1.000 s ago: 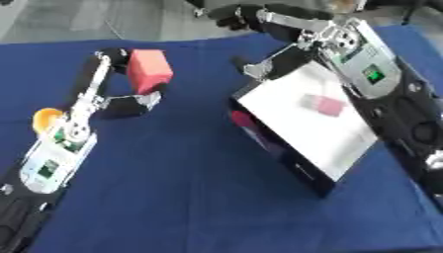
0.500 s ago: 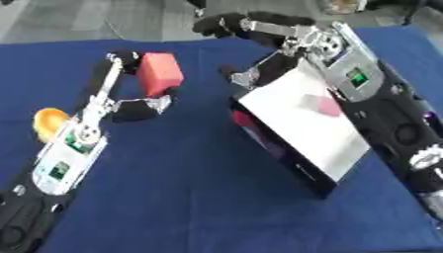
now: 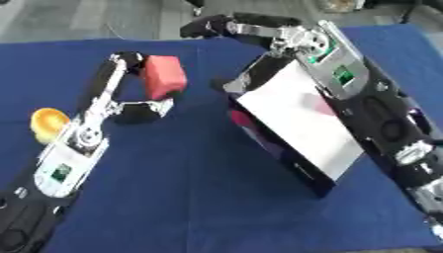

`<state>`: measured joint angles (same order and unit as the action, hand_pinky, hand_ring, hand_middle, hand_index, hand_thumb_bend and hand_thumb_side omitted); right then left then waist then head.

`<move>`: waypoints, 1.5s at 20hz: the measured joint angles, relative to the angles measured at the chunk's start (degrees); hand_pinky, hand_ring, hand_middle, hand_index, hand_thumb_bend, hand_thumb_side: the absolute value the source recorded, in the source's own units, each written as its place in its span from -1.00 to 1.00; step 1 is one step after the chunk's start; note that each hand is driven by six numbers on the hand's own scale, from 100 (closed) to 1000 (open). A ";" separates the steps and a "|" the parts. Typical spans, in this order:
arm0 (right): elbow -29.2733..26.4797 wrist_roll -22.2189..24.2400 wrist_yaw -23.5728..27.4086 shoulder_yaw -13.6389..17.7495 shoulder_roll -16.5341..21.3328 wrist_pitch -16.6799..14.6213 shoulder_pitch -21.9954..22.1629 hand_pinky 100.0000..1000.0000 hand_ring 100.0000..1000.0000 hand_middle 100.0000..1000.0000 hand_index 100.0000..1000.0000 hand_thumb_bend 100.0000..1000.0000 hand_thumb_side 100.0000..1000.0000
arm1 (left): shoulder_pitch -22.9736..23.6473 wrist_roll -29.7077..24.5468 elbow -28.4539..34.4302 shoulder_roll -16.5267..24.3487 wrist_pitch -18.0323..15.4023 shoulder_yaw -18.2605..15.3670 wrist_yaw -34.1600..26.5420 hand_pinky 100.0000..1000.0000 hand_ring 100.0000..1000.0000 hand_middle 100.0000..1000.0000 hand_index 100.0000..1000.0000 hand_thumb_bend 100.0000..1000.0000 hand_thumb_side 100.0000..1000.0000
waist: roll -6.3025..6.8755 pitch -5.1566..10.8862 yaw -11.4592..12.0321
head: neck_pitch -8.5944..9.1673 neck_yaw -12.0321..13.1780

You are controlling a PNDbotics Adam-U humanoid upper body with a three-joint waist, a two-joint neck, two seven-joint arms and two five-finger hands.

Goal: Pick up the objects with one hand, pass them to the other hand, and then place them into the box on the other side of the table.

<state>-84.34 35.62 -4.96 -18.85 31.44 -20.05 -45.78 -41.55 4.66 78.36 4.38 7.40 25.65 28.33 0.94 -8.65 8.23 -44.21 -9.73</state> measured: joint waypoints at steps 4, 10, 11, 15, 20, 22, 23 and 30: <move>0.79 -0.28 -1.66 -0.16 -0.59 -0.71 -0.61 1.00 1.00 0.84 1.00 -0.52 -1.00 | -0.10 -0.21 0.61 -0.04 -0.23 0.35 -0.01 0.42 0.34 -0.10 -0.06 -1.00 -0.82 | 0.00 -0.06 0.53 | 0.00 -0.33; 1.77 -0.47 -3.48 -0.38 -1.57 -0.72 -1.12 1.00 1.00 0.81 0.98 -0.58 -1.00 | -0.33 -0.27 0.95 -0.54 -0.32 0.69 -0.01 0.42 0.34 -0.10 -0.06 -1.00 -0.81 | 0.00 -0.32 1.29 | 0.04 -0.62; 1.98 -0.57 -3.71 -0.39 -1.75 -0.61 -1.12 1.00 1.00 0.80 0.98 -0.58 -1.00 | -0.34 -0.24 0.97 -0.64 -0.33 0.69 -0.01 0.42 0.34 -0.10 -0.06 -1.00 -0.81 | 0.00 -0.38 1.33 | 0.05 -0.70; 2.41 -1.36 -4.46 -0.70 -2.42 0.23 -1.15 1.00 1.00 0.70 0.92 -0.63 -1.00 | -0.38 -0.01 1.01 -1.03 -0.30 0.71 0.00 0.42 0.34 -0.10 -0.06 -1.00 -0.79 | 0.00 -0.51 1.36 | 0.05 -0.98; 2.42 -2.80 -5.29 -1.06 -2.98 1.70 -1.16 1.00 1.00 0.63 0.89 -0.62 -1.00 | -0.44 0.59 0.86 -1.98 -0.24 0.72 0.06 0.41 0.33 -0.11 -0.05 -1.00 -0.78 | 0.00 -0.58 1.41 | 0.05 -1.21; 2.42 -3.34 -5.47 -1.07 -2.98 2.24 -1.16 1.00 1.00 0.60 0.88 -0.61 -1.00 | -0.49 0.94 0.77 -2.13 -0.21 0.72 0.28 0.41 0.33 -0.11 -0.05 -1.00 -0.76 | 0.00 -0.58 1.43 | 0.05 -1.38; 2.41 -3.60 -5.66 -1.08 -2.99 2.50 -1.16 1.00 1.00 0.60 0.88 -0.62 -1.00 | -0.52 1.16 0.64 -2.34 -0.22 0.72 0.40 0.41 0.33 -0.11 -0.05 -1.00 -0.77 | 0.00 -0.58 1.49 | 0.05 -1.49; 2.41 -4.81 -7.46 -1.22 -3.12 3.59 -1.17 1.00 1.00 0.55 0.86 -0.60 -1.00 | -0.52 2.02 -0.01 -2.75 -0.39 0.71 1.19 0.41 0.33 -0.11 -0.05 -1.00 -0.77 | 0.00 -0.74 1.81 | 0.06 -2.00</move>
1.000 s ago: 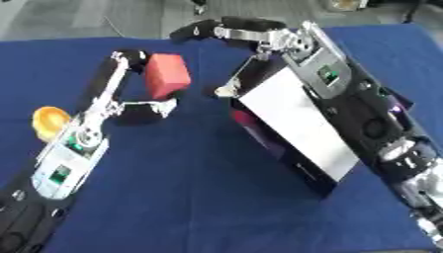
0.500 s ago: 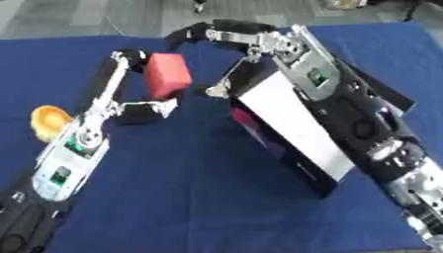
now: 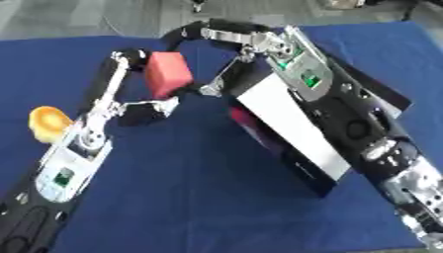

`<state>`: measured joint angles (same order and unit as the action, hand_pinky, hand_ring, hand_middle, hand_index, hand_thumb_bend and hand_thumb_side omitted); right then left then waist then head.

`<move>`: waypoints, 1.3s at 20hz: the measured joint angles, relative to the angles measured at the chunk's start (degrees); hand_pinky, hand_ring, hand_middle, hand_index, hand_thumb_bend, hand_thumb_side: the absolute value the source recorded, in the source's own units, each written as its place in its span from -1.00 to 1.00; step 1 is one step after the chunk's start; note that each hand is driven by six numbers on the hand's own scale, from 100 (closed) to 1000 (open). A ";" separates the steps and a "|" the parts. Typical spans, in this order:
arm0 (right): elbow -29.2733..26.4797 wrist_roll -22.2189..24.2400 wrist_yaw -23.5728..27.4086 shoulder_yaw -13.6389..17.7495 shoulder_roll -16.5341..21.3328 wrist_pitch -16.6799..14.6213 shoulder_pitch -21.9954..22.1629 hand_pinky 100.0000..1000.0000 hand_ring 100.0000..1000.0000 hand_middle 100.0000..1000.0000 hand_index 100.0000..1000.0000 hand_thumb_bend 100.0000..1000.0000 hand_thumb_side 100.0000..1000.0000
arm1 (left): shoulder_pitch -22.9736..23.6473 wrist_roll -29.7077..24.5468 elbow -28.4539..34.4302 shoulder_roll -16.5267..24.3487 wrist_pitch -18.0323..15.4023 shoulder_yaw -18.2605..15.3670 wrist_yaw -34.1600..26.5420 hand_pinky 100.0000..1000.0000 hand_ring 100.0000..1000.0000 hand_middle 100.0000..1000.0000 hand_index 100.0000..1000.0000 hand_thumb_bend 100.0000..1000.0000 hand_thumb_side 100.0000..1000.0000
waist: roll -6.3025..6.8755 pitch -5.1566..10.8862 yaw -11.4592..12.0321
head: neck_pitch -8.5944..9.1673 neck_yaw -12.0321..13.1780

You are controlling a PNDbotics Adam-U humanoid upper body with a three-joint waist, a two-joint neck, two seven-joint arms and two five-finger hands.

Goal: Pick up the objects with one hand, pass them to the other hand, and then place them into the box on the other side of the table.

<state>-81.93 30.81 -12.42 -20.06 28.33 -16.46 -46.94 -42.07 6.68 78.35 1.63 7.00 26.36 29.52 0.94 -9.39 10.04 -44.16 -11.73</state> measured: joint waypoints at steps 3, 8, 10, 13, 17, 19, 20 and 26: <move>0.00 -0.14 -0.59 -0.14 -0.01 -0.05 0.00 1.00 1.00 0.52 0.84 -0.60 -1.00 | 0.00 0.14 -0.21 -0.17 -0.14 -0.01 0.36 0.41 0.33 -0.11 -0.05 -1.00 -0.76 | -0.09 0.00 0.20 | 0.00 -0.12; 0.00 -0.21 -0.98 -0.16 -0.15 -0.05 0.01 1.00 1.00 0.44 0.76 -0.63 -1.00 | 0.00 0.21 -0.29 -0.18 -0.21 -0.01 0.78 0.41 0.33 -0.11 -0.05 -1.00 -0.79 | -0.32 -0.09 0.26 | 0.00 -0.27; 0.00 -0.30 -0.98 -0.18 -0.16 0.05 0.03 1.00 1.00 0.41 0.72 -0.65 -1.00 | 0.00 0.21 -0.38 -0.19 -0.21 -0.01 0.90 0.41 0.34 -0.11 -0.05 -1.00 -0.80 | -0.32 -0.32 0.26 | 0.00 -0.29; 0.00 -0.41 -0.97 -0.20 -0.26 0.17 0.05 1.00 1.00 0.37 0.67 -0.68 -1.00 | 0.00 0.20 -0.55 -0.23 -0.22 -0.01 1.32 0.41 0.34 -0.11 -0.05 -1.00 -0.82 | -0.32 -0.35 0.27 | 0.00 -0.30; 0.00 -0.43 -0.91 -0.35 -0.29 0.36 0.09 1.00 1.00 0.40 0.72 -0.61 -1.00 | -0.10 0.07 -0.57 -0.58 -0.29 -0.01 2.03 0.41 0.34 -0.11 -0.05 -1.00 -0.87 | -0.32 -0.35 0.29 | 0.00 -0.32; -0.01 -0.02 -0.91 -0.36 -0.28 0.33 0.10 1.00 1.00 0.42 0.73 -0.57 -1.00 | -0.14 0.02 -0.74 -0.72 -0.16 -0.01 2.54 0.40 0.33 -0.11 -0.05 -1.00 -0.88 | -0.32 -0.35 0.29 | 0.00 -0.32; -0.04 0.21 -0.91 -0.35 -0.27 0.30 0.10 1.00 1.00 0.42 0.75 -0.55 -1.00 | -0.14 0.03 -0.93 -0.73 0.01 -0.01 2.82 0.40 0.33 -0.11 -0.05 -1.00 -0.88 | -0.32 -0.35 0.29 | 0.00 -0.32; -0.92 2.14 -0.84 -0.35 -0.28 0.22 0.08 1.00 1.00 0.42 0.77 -0.54 -1.00 | -0.15 0.29 -1.71 -1.33 0.68 0.03 4.05 0.40 0.33 -0.11 -0.05 -1.00 -0.87 | -0.32 -0.51 0.29 | 0.00 -0.32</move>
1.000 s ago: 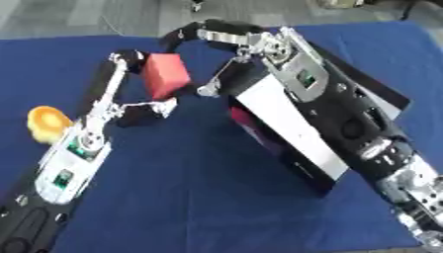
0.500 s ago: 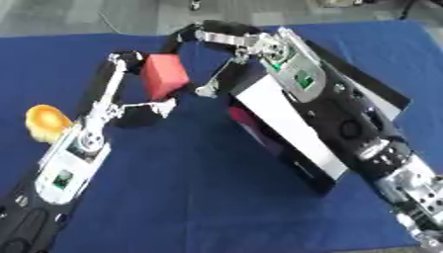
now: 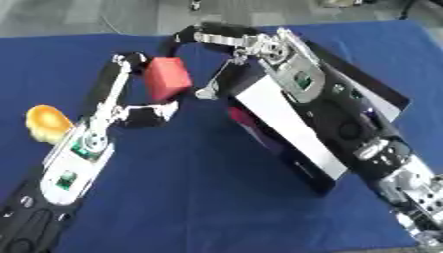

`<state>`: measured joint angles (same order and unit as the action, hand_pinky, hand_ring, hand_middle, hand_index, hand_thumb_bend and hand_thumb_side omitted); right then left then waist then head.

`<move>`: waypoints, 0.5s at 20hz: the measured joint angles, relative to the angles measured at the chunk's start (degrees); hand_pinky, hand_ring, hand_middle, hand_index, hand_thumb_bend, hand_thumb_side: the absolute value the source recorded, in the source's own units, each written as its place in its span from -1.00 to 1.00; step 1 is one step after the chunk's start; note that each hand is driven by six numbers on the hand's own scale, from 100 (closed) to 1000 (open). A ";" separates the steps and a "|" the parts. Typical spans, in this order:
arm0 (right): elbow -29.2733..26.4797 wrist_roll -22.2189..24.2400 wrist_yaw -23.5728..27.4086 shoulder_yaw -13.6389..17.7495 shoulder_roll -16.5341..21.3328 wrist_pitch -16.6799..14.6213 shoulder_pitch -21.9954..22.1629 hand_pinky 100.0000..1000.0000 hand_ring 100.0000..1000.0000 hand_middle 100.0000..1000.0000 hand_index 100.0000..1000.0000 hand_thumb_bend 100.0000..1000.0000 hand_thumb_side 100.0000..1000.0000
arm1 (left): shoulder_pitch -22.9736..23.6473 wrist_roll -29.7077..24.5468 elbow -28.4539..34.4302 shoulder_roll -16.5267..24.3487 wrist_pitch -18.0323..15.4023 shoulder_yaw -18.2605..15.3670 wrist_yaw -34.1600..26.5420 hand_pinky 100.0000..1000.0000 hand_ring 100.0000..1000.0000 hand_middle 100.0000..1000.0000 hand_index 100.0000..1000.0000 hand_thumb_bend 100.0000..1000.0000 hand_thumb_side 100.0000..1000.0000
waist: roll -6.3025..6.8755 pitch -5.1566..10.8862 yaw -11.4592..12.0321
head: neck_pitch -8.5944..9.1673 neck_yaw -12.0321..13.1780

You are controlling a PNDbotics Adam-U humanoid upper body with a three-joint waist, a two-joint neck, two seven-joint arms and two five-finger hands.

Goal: Pick up the objects with one hand, pass them to the other hand, and then place them into the box on the other side of the table.

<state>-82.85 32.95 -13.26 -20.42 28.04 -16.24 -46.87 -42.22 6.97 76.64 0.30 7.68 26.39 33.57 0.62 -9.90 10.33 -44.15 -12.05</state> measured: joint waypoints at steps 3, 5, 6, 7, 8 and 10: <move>0.00 0.39 0.00 0.01 0.00 0.13 0.00 1.00 1.00 0.41 0.75 -0.56 -1.00 | 0.00 0.10 -0.24 -0.37 -0.01 0.04 0.09 0.40 0.33 -0.11 -0.05 -1.00 -0.87 | 0.00 -0.10 0.08 | 0.00 -0.07; 0.00 0.39 0.00 0.05 0.00 0.16 0.00 1.00 1.00 0.34 0.67 -0.60 -1.00 | 0.00 0.20 -0.26 -0.39 -0.10 0.19 0.09 0.40 0.33 -0.11 -0.05 -1.00 -0.86 | 0.00 -0.12 0.13 | 0.00 -0.17; 0.00 0.31 0.00 0.10 0.00 0.24 0.00 1.00 1.00 0.31 0.63 -0.64 -1.00 | 0.00 0.24 -0.26 -0.39 -0.12 0.23 0.09 0.40 0.33 -0.11 -0.05 -1.00 -0.86 | 0.00 -0.12 0.19 | 0.00 -0.18; 0.00 0.15 0.01 0.11 -0.01 0.39 0.00 1.00 1.00 0.29 0.62 -0.65 -1.00 | 0.00 0.29 -0.26 -0.39 -0.15 0.24 0.09 0.40 0.33 -0.11 -0.05 -1.00 -0.86 | 0.00 -0.12 0.24 | 0.00 -0.18; 0.00 -0.05 0.06 0.11 -0.01 0.56 0.00 1.00 0.98 0.25 0.58 -0.70 -1.00 | 0.00 0.37 -0.27 -0.39 -0.19 0.24 0.09 0.40 0.33 -0.12 -0.05 -1.00 -0.86 | 0.00 -0.12 0.24 | 0.00 -0.18; 0.00 -0.49 0.27 0.10 -0.03 0.99 0.00 1.00 0.96 0.22 0.55 -0.75 -1.00 | -0.01 0.53 -0.27 -0.42 -0.24 0.27 0.08 0.40 0.33 -0.12 -0.05 -1.00 -0.85 | -0.03 -0.16 0.26 | 0.00 -0.18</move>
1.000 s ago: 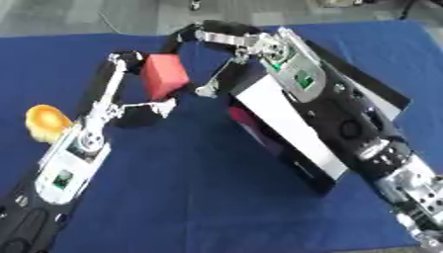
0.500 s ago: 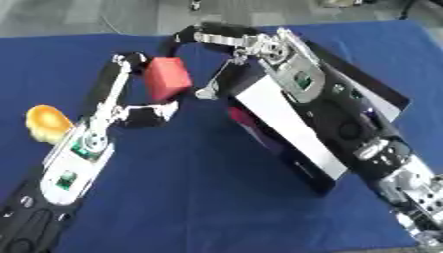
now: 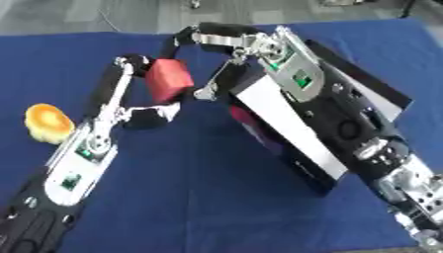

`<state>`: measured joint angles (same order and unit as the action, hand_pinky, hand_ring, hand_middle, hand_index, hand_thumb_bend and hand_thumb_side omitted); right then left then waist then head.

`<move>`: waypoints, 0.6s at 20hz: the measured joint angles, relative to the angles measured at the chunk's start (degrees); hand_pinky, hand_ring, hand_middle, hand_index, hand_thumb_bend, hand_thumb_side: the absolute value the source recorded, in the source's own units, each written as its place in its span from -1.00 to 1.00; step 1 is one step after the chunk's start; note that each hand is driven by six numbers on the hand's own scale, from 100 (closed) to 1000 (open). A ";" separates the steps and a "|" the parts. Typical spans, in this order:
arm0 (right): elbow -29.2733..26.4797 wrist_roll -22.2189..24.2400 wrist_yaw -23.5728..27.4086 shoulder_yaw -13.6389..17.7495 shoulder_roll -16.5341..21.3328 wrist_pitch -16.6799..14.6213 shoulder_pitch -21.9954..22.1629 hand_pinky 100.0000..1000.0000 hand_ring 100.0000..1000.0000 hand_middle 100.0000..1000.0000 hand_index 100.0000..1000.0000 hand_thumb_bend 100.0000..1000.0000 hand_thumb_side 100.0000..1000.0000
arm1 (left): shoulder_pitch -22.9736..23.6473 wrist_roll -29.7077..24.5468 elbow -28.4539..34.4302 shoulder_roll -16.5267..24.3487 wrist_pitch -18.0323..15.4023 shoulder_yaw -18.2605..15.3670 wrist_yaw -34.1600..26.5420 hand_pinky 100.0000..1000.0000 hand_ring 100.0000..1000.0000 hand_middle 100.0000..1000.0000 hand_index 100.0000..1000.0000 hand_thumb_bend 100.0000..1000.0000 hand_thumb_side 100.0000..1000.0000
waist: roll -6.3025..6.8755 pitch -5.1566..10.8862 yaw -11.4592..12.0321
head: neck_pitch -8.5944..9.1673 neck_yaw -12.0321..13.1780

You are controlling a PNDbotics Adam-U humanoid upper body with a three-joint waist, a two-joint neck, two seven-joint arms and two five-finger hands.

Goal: Pick up the objects with one hand, pass them to the other hand, and then place them into the box on the other side of the table.

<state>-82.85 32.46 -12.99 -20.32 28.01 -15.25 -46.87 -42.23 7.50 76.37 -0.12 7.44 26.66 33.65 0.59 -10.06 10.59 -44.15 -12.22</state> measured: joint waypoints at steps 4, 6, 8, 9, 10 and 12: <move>0.00 -0.81 0.11 -0.24 -0.01 0.88 0.01 0.96 0.85 0.11 0.46 -0.86 -1.00 | -0.01 0.32 -0.02 0.00 -0.04 0.00 -0.11 0.40 0.33 -0.12 -0.04 -1.00 -0.84 | -0.01 0.00 0.00 | 0.00 0.00; 0.00 -1.14 0.11 -0.28 -0.03 1.34 0.01 0.94 0.82 0.09 0.44 -0.88 -1.00 | -0.01 0.42 -0.08 0.00 -0.14 0.00 -0.18 0.41 0.33 -0.12 -0.04 -1.00 -0.85 | -0.01 0.00 0.00 | 0.00 0.00; 0.00 -1.39 0.12 -0.30 -0.05 1.65 0.03 0.93 0.80 0.07 0.42 -0.87 -1.00 | -0.02 0.49 -0.14 0.00 -0.21 0.00 -0.24 0.41 0.33 -0.12 -0.04 -1.00 -0.85 | -0.01 0.00 0.00 | 0.00 0.00; 0.00 -1.54 0.15 -0.31 -0.05 1.80 0.04 0.93 0.79 0.06 0.42 -0.86 -1.00 | -0.03 0.54 -0.15 0.00 -0.26 0.00 -0.25 0.41 0.33 -0.12 -0.04 -1.00 -0.85 | -0.01 0.00 -0.01 | 0.00 0.00; -0.01 -1.68 0.18 -0.32 -0.05 1.92 0.05 0.93 0.78 0.06 0.41 -0.86 -1.00 | -0.04 0.57 -0.16 0.00 -0.29 0.00 -0.25 0.41 0.33 -0.12 -0.04 -1.00 -0.85 | -0.01 0.00 -0.01 | 0.00 0.00; -0.11 -2.05 0.33 -0.35 -0.05 2.18 0.11 0.92 0.76 0.04 0.38 -0.88 -1.00 | -0.08 0.64 -0.17 0.00 -0.36 -0.01 -0.27 0.41 0.33 -0.11 -0.01 -1.00 -0.96 | -0.01 0.00 -0.04 | 0.00 0.00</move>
<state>-82.96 30.41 -12.65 -20.66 27.96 -13.07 -46.76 -42.31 8.14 76.20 -0.12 7.08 26.65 33.38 0.58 -10.06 10.56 -44.15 -12.22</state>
